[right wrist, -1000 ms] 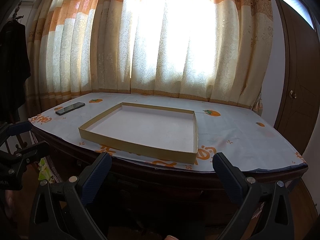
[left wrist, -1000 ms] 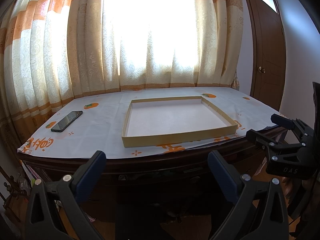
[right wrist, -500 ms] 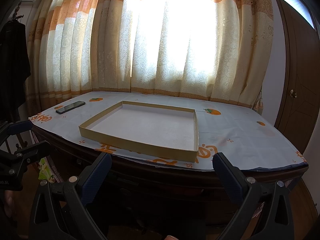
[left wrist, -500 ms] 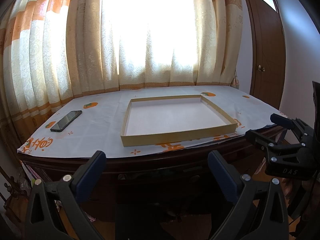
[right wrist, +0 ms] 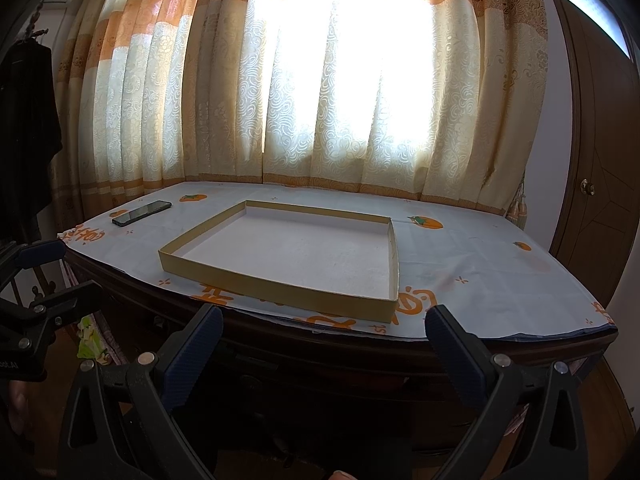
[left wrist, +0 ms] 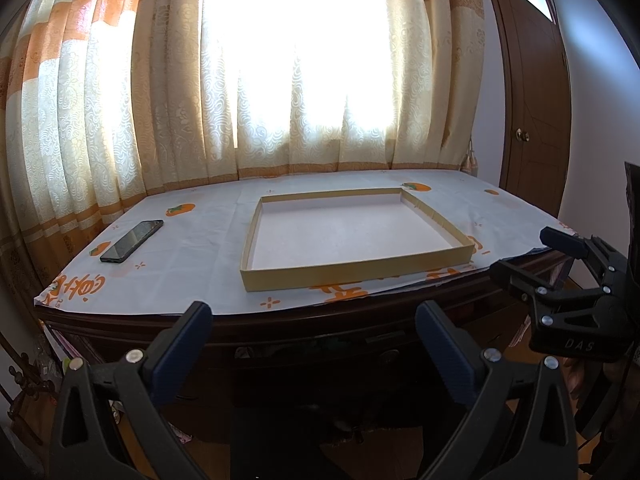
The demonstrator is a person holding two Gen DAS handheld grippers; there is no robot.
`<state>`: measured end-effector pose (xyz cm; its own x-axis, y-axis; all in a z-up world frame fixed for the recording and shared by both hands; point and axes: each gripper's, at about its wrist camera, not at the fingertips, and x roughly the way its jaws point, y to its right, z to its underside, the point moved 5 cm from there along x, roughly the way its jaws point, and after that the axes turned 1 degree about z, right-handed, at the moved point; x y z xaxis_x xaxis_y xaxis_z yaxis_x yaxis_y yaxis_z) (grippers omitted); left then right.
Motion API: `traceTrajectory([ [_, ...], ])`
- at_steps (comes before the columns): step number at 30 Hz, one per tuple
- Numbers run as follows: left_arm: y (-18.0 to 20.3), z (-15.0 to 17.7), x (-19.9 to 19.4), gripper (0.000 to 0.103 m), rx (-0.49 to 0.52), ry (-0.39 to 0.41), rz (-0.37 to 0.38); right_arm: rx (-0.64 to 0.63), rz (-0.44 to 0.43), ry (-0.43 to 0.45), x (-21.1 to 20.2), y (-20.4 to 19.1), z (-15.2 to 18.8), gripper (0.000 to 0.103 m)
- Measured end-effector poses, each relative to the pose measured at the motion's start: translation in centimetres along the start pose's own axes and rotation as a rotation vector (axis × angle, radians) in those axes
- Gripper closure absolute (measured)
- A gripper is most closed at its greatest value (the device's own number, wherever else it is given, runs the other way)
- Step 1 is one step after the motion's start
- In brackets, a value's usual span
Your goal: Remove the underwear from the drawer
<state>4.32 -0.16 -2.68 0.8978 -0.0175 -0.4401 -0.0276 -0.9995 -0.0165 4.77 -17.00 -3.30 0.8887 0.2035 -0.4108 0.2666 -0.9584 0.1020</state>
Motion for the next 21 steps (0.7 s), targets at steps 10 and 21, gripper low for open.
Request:
traceTrajectory([
  [10,0.26,0.14,0.09,0.0,0.001,-0.002,-0.002,0.002,-0.001,-0.002,0.06,0.05,0.01,0.001],
  [21,0.46,0.71,0.74,0.0,-0.002,-0.018,0.0,0.005,-0.007,-0.019,0.8,0.13,0.6,0.001],
])
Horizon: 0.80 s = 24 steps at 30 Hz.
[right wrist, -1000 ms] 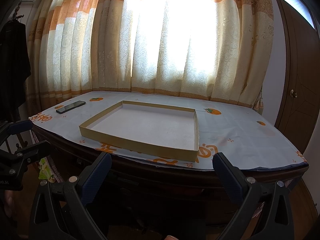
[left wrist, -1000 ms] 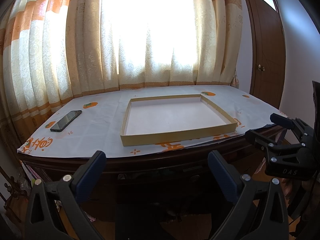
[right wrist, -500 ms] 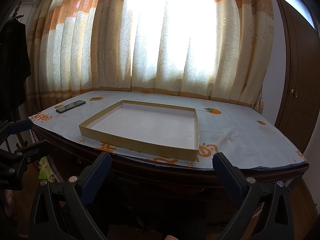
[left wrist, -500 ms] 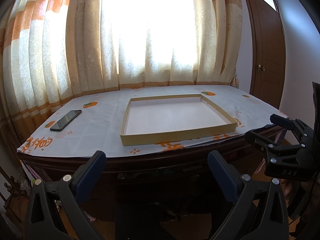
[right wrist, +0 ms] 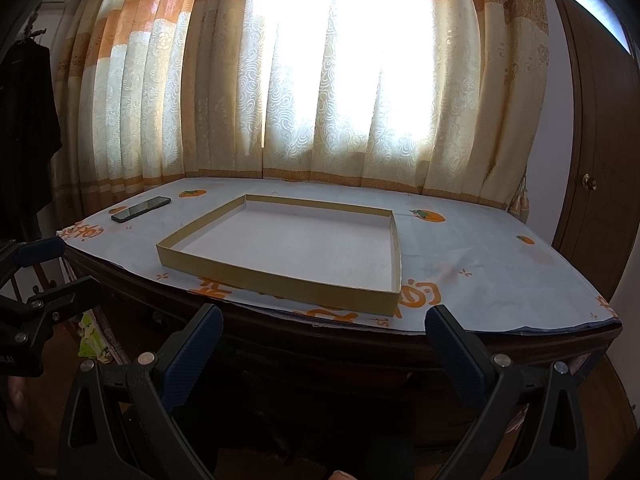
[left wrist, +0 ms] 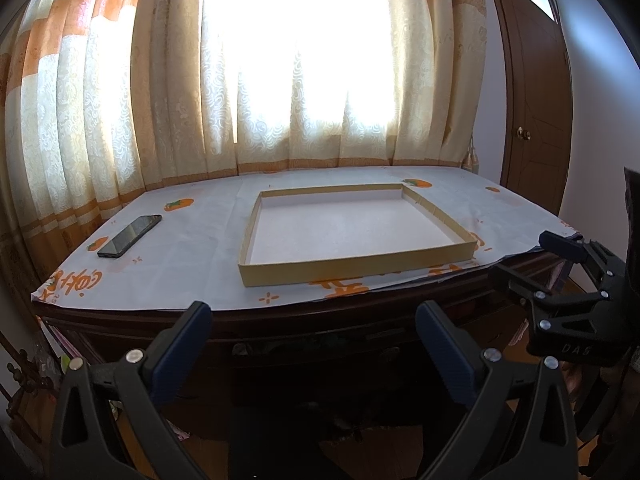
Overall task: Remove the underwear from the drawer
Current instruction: 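Lower both tools toward the open drawer below the table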
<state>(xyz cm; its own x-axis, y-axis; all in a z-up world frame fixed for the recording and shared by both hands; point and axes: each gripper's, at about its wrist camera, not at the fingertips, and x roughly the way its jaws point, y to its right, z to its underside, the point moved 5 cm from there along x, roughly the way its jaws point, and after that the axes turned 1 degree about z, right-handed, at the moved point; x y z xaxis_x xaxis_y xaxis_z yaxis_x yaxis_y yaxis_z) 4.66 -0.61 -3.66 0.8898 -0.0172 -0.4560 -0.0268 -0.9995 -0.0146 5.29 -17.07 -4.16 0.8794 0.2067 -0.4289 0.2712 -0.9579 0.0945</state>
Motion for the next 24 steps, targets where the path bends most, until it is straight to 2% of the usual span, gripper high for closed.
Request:
traceTrajectory([
  [10,-0.1,1.0,2.1,0.0,-0.017,-0.052,0.006,-0.002,-0.022,-0.004,2.3,0.7,1.5,0.001],
  [16,-0.5,1.5,2.9,0.0,-0.035,-0.066,0.001,-0.021,-0.046,0.069,3.7,0.8,1.8,0.001],
  [24,-1.7,2.0,3.7,0.0,-0.061,-0.075,-0.02,-0.064,-0.066,0.245,4.8,0.6,2.0,0.001],
])
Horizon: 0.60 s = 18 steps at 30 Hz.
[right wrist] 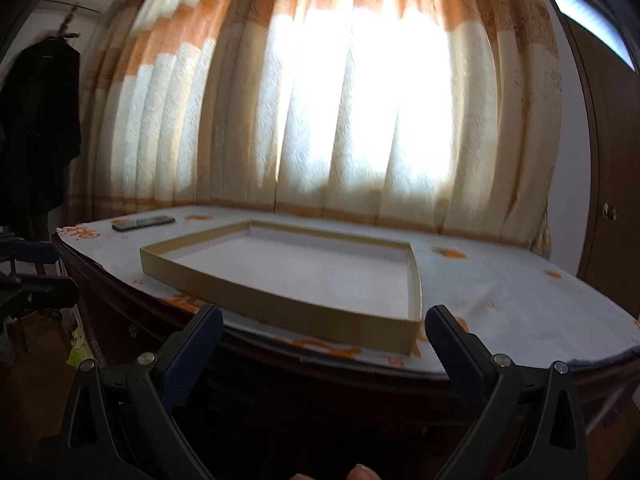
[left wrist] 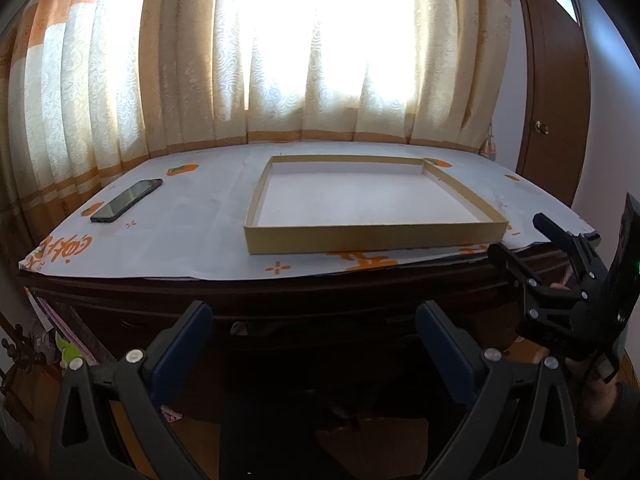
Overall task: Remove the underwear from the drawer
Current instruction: 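Lower both tools toward the open drawer below the table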
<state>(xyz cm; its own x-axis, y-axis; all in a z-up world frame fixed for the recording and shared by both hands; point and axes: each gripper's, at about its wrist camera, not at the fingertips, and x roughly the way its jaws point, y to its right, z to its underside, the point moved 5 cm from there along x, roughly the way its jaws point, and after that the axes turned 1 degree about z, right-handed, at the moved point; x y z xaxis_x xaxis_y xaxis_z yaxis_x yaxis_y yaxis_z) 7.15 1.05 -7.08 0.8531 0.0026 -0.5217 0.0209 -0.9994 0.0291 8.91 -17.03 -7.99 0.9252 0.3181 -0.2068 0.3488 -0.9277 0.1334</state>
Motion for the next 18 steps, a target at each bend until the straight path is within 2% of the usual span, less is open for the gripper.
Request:
traceTrajectory([
  [6,-0.6,0.2,0.4,0.0,-0.008,0.008,-0.02,-0.053,-0.037,0.118,0.7,-0.5,0.9,0.001],
  [10,-1.0,0.3,0.6,0.0,-0.022,0.004,-0.019,-0.027,-0.05,0.143,1.4,0.0,1.4,0.001],
  [14,-1.2,0.4,0.6,0.0,-0.033,0.012,-0.02,-0.057,-0.026,0.151,2.0,0.0,1.9,0.001],
  [18,-1.5,0.4,0.5,0.0,-0.041,0.019,-0.025,-0.086,-0.044,0.139,2.6,-0.5,2.6,0.001],
])
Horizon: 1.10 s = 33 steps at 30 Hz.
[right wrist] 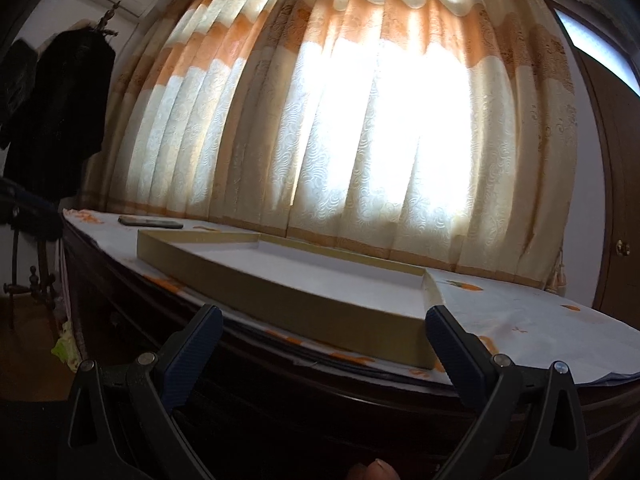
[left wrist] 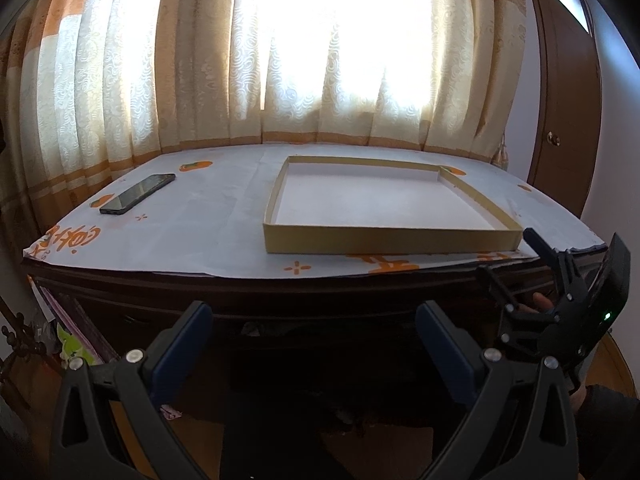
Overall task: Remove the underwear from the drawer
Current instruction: 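Lower both tools toward the open drawer below the table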
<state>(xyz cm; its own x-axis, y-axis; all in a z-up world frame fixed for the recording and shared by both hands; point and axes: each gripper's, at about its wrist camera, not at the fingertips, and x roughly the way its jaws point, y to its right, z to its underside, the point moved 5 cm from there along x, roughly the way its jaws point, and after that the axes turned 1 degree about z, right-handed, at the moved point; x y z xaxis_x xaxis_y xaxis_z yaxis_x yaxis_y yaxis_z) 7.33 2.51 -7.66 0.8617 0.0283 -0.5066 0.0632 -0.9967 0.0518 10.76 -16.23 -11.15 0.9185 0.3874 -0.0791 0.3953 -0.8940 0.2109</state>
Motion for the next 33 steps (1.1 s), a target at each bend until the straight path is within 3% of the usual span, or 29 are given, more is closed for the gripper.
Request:
traceTrajectory([
  [21,-0.6,0.2,0.0,0.0,-0.029,0.0,0.0,-0.037,-0.058,0.008,0.8,-0.8,1.7,0.001],
  [33,-0.5,0.4,0.1,0.0,-0.027,-0.004,0.002,-0.065,-0.059,-0.057,0.9,-1.1,2.0,0.001],
])
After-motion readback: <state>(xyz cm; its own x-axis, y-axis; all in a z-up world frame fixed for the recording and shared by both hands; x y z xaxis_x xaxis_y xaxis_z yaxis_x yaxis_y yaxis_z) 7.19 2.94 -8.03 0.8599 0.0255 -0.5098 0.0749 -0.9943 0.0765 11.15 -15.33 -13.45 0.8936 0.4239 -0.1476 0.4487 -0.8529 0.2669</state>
